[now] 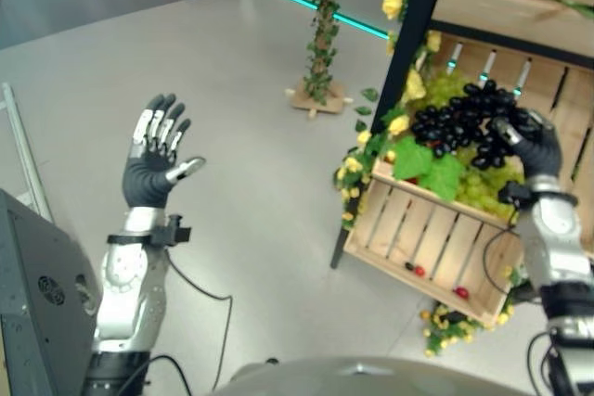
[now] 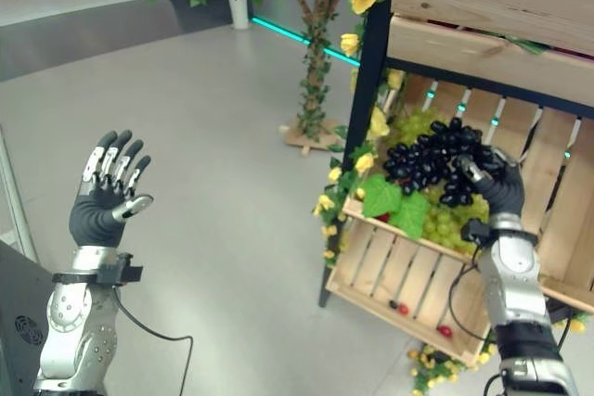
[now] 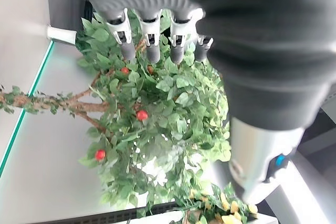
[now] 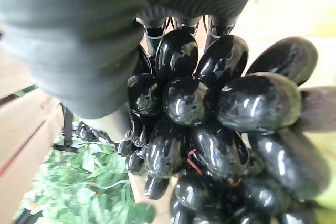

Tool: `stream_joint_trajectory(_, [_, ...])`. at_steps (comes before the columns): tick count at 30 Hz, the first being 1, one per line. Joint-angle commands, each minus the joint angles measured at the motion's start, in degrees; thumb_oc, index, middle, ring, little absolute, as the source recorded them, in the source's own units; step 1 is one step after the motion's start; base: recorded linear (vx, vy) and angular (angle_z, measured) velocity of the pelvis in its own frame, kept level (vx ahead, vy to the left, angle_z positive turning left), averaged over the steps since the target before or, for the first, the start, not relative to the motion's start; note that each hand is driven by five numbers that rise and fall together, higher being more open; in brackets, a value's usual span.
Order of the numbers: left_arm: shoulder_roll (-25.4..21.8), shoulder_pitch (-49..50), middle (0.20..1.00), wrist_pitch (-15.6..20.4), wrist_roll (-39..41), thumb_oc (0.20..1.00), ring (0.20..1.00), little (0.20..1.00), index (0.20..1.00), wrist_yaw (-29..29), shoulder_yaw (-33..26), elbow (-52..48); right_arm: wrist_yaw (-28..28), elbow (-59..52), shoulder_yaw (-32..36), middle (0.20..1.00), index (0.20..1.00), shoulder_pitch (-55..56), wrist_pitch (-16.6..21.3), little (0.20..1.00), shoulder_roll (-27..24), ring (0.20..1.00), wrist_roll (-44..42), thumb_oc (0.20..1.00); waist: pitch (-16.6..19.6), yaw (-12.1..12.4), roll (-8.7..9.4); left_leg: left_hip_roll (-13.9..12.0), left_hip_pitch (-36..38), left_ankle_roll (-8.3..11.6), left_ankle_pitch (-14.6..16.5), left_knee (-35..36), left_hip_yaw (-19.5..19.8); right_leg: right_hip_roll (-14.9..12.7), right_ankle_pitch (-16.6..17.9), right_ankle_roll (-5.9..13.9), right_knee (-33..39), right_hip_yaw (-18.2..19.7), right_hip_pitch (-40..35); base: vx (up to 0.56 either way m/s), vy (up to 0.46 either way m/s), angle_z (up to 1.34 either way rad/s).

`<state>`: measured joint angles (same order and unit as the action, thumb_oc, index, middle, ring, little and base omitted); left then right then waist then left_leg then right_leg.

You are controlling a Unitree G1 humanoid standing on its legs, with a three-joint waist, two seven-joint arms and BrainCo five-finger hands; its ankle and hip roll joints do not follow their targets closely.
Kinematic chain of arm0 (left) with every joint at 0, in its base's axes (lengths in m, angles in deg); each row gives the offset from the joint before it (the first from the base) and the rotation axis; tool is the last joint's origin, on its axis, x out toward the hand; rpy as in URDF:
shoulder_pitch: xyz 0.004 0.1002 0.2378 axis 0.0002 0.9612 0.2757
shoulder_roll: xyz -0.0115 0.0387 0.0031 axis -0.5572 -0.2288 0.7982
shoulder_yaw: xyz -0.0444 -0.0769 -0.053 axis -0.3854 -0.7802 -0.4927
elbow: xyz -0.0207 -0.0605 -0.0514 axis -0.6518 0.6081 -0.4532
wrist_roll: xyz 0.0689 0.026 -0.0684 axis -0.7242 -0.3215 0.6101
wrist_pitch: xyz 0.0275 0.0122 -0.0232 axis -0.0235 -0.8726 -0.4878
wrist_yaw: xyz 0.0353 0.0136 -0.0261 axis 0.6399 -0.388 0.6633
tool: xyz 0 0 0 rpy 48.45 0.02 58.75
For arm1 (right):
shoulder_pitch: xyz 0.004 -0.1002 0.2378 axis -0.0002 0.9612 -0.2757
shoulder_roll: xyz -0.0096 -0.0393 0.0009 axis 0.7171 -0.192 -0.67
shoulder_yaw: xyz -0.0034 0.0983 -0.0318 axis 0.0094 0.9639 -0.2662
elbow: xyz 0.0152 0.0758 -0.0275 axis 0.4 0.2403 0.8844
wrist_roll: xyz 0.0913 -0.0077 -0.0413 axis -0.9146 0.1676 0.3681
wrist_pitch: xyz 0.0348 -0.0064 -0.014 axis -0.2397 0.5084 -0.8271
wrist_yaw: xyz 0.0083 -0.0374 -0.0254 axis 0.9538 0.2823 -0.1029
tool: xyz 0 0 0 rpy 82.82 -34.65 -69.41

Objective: Pick up the fruits from the basket on one side to the basket on the other side

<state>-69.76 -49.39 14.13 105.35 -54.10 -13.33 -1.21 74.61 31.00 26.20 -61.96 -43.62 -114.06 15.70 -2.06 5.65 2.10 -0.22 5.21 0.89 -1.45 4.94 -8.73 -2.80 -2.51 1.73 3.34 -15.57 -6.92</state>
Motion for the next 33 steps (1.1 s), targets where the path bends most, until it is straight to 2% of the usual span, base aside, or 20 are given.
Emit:
stream_joint_trajectory(1, [-4.07,-0.61,1.0,1.73,1.48,1.0,1.0,1.0,1.0,0.43,1.28,-2.24,2.42,2.83,-0.95,0.2,0.2,-11.38,2.34,0.2,-5.76,0.2,-0.81,0.2,1.06,1.27,2.28,1.98,-0.38,0.33,3.67,-1.49,0.98,-0.84,-1.91,4.92,-4.43,-3.07,-0.42,0.0,0.0,0.0])
stream_joint_trajectory(4, [-4.91,-0.49,1.0,1.54,1.8,1.0,1.0,1.0,1.0,0.66,1.64,-1.97,3.36,8.3,-4.02,0.2,0.2,-17.47,1.16,0.2,-9.49,0.2,-0.41,0.2,0.94,1.74,2.45,2.02,-0.46,0.34,3.54,-1.42,1.05,-0.71,-1.89,4.85,-4.37,-3.02,-0.36,0.0,0.0,0.0])
stream_joint_trajectory(17, [-6.48,-0.28,1.0,1.35,2.31,1.0,1.0,1.0,1.0,1.58,2.47,-1.58,4.87,28.58,-14.06,0.2,0.2,-36.14,-0.9,0.2,-14.9,0.2,-3.56,0.2,0.98,2.57,2.61,2.06,-0.18,0.57,3.18,-0.86,1.2,-0.6,-1.67,4.82,-3.8,-3.58,-0.86,0.0,0.007,0.02])
stream_joint_trajectory(33, [-6.2,0.61,1.0,1.62,1.81,1.0,1.0,1.0,1.0,2.73,1.18,-0.96,5.16,28.1,-15.33,0.2,0.2,-36.28,-1.06,0.2,-14.61,0.2,-3.13,0.2,0.82,1.98,2.44,1.98,0.07,0.6,3.16,-0.54,1.16,-0.52,-1.71,4.69,-3.48,-3.67,-1.05,0.0,0.0,0.0])
